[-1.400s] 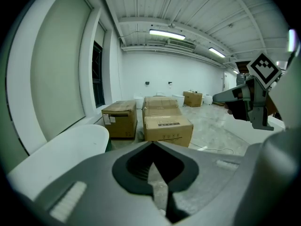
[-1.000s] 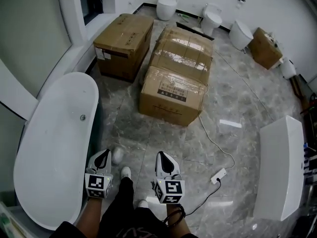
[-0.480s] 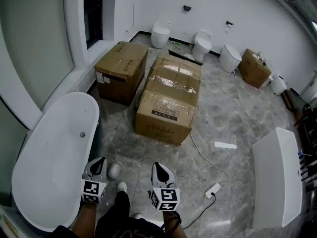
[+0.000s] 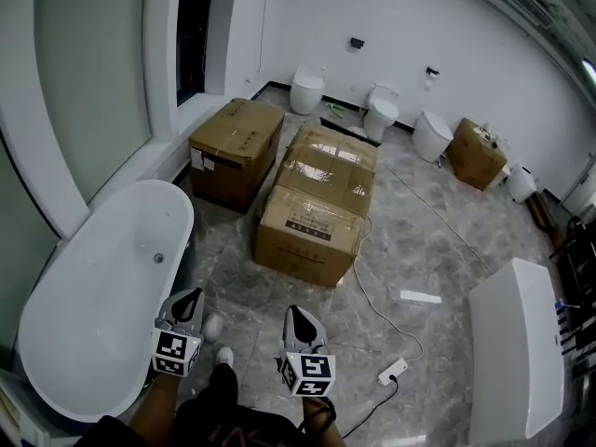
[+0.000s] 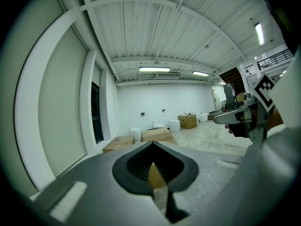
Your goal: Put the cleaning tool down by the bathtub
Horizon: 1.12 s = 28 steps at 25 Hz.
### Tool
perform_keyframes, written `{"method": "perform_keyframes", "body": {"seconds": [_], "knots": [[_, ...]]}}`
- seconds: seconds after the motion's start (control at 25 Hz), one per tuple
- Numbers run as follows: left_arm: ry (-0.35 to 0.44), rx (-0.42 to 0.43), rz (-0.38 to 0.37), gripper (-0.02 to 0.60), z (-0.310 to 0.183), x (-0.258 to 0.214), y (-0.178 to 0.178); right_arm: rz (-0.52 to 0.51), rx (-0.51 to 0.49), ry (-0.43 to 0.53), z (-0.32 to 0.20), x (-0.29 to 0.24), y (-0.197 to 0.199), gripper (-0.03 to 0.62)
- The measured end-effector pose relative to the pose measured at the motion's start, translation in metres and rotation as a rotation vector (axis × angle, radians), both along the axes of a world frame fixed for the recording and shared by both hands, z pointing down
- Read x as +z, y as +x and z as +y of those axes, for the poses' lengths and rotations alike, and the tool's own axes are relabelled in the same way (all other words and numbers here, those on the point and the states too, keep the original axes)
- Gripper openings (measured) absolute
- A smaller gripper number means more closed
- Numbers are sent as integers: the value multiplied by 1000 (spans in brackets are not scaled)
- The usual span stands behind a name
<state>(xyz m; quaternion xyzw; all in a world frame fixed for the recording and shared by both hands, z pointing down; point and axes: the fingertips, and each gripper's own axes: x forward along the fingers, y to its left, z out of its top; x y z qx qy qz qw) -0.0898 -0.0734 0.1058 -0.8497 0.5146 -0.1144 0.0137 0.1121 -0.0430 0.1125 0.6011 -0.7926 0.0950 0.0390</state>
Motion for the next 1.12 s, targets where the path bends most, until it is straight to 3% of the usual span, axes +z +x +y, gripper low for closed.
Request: {"method": "perform_keyframes", "body": {"seconds": [1.12], "knots": [[70, -2, -23, 0, 45, -26, -2, 31, -34, 58, 46, -22, -6, 11]]}}
